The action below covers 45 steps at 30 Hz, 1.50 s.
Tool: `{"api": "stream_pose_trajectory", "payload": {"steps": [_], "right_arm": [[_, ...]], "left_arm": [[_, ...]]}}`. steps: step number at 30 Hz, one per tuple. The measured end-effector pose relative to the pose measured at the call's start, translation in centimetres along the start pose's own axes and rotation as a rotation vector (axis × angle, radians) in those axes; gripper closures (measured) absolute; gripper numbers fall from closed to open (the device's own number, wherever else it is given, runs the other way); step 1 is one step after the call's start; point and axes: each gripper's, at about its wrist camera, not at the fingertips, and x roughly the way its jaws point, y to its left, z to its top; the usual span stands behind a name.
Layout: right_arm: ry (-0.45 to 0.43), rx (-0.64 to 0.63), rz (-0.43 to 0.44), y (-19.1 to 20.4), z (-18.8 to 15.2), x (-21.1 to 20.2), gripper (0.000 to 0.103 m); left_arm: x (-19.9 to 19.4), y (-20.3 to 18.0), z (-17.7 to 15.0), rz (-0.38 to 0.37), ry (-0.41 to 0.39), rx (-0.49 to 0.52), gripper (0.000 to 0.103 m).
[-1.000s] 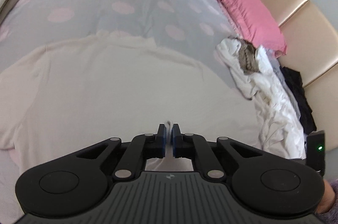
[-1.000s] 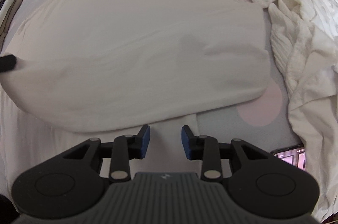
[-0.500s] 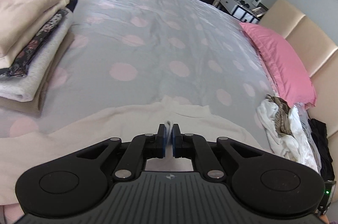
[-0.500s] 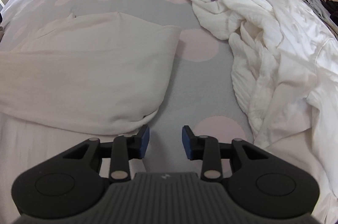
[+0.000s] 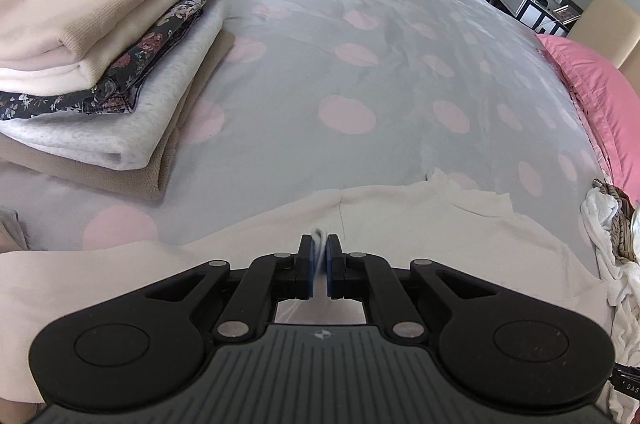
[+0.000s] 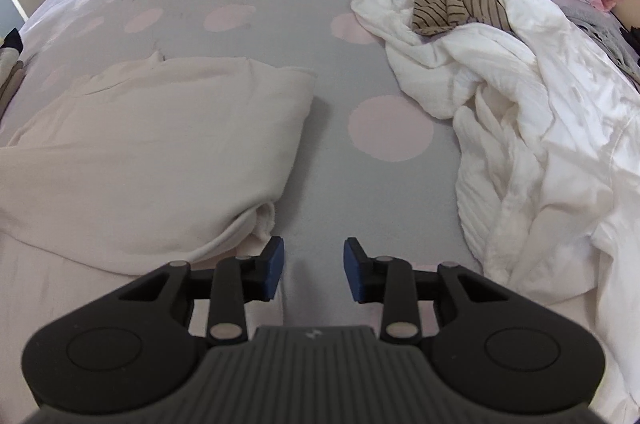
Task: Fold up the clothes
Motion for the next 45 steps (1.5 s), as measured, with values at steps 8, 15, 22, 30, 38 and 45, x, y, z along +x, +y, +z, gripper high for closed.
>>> {"api": "stream_pose_trajectory", "payload": {"steps": [8, 15, 22, 30, 38, 45], "right_arm": [[-0.019, -0.144, 0.001, 3.2, -0.2, 1.5, 0.067], [-0.078, -0.210, -0.029, 4.5, 0.6, 1.6, 0.067], [-0.081, -0.213, -0.032, 3.8, 0.7, 1.6, 0.093], [-0.015, -0.186, -0.119, 1.8, -0.1, 1.9, 0.094], [0.042, -0.143, -0.074, 1.2, 0.8, -0.1, 0.080], [0.030, 0.019, 0.013, -1.4, 4.6, -1.7, 0.072]], "left_arm": [[-0.5, 1.9, 0.6, 0.033, -0.040, -0.058, 0.099], [0.0, 2.0, 0.6, 0.034, -0.030, -0.044, 0.099], [-0.6, 2.1, 0.6, 0.042, -0.068, -0.056, 0.099], [0.4, 2.6, 0.5, 0.109, -0.026, -0.048, 0.099], [0.8, 2.3, -0.4, 0.074, 0.012, -0.004, 0.099], [1.4, 2.3, -0.4, 0.076, 0.027, 0.005, 0.099]]}}
